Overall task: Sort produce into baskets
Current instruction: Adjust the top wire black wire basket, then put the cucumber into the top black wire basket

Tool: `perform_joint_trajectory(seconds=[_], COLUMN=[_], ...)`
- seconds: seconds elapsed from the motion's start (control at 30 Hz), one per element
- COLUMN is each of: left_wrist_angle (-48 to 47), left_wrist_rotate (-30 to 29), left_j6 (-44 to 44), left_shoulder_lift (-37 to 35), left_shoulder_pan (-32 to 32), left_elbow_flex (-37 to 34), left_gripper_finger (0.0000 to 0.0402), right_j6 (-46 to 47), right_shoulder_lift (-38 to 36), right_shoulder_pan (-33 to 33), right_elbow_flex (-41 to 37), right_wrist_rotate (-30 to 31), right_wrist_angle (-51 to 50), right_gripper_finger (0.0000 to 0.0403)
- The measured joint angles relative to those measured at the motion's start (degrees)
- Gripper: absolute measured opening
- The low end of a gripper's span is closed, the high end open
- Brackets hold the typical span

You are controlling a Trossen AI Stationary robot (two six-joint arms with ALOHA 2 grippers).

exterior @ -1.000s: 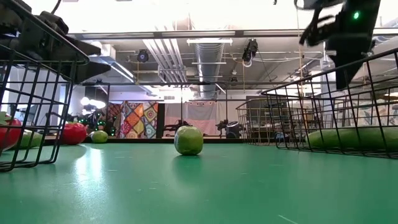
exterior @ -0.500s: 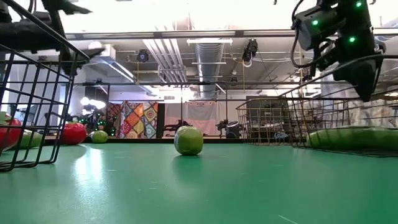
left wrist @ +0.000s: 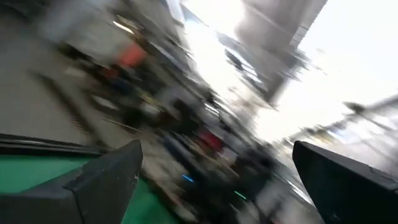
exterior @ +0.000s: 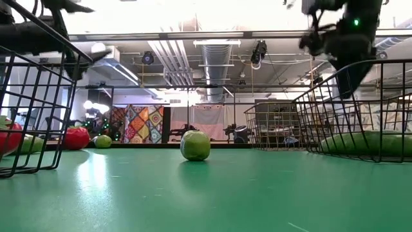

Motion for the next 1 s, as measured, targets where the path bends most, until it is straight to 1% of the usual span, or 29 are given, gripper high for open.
perform_joint_trajectory(seconds=[0.07,0.13,0.3,0.37,0.47,0.53,0.57,0.6,0.63,0.7,0.77,0.8,0.83,0.9,0.93,1.0], left_wrist_angle=[2.11,3.75,10.24,16.13,24.62,24.22,20.71,14.48,5.24,-16.36,-37.75,-47.52,-56.92,-74.27,-80.86,-91.1], left_wrist_rotate=[6.54,9.86,10.0,9.63,6.78,5.13,4.49,3.97,3.84,2.37,-2.45,-5.06,-6.42,-5.79,-4.5,-2.15], left_j6=[-1.63,-3.04,-4.39,-3.03,0.69,1.13,-0.34,-2.46,-4.24,-7.87,-14.27,-18.5,-23.24,-31.69,-34.34,-37.36], left_shoulder_lift=[1.98,5.01,13.71,18.66,26.78,31.27,32.92,34.56,36.13,39.27,43.23,45.37,47.27,51.56,53.75,57.57], left_shoulder_pan=[-0.19,-0.69,-3.55,-6.35,-11.91,-15.01,-16.08,-16.82,-16.99,-16.98,-16.98,-16.96,-16.88,-16.23,-16.05,-15.93], left_elbow_flex=[0.0,0.0,0.0,0.0,0.08,2.14,4.01,6.4,9.79,17.61,25.82,30.23,34.38,41.63,44.58,49.27], left_gripper_finger=[0.0398,0.0398,0.0398,0.0398,0.0398,0.0398,0.0398,0.0398,0.0398,0.0398,0.0398,0.0398,0.0398,0.0398,0.0398,0.0398], right_j6=[-0.86,-4.14,-6.2,-6.34,-6.27,-5.46,-4.92,-4.15,-3.62,-3.35,-3.32,-3.32,-3.32,-3.4,-3.61,-3.84], right_shoulder_lift=[0.66,1.65,2.58,2.18,1.68,1.36,1.19,0.96,0.68,0.11,-0.32,-0.37,-0.38,-0.39,-0.37,-0.25], right_shoulder_pan=[2.51,4.11,4.95,4.93,5.13,5.87,6.55,7.38,8.28,10.23,12.08,12.96,13.85,15.51,16.39,17.97], right_elbow_flex=[0.0,0.0,1.15,1.28,2.28,3.86,4.9,6.06,7.33,9.83,12.26,13.29,14.25,15.43,15.67,15.52], right_wrist_rotate=[-2.42,-4.02,-3.33,-3.33,-3.36,-3.65,-3.79,-3.7,-3.27,-0.79,2.57,3.9,5.0,7.01,7.58,8.96], right_wrist_angle=[6.89,11.69,13.13,13.25,12.66,10.73,9.01,7.3,5.88,4.42,3.99,3.9,3.84,3.96,3.94,4.14], right_gripper_finger=[0.0249,0.0249,0.0249,0.0249,0.0249,0.0249,0.0249,0.0249,0.0249,0.0247,0.0244,0.0242,0.024,0.0235,0.0233,0.0229])
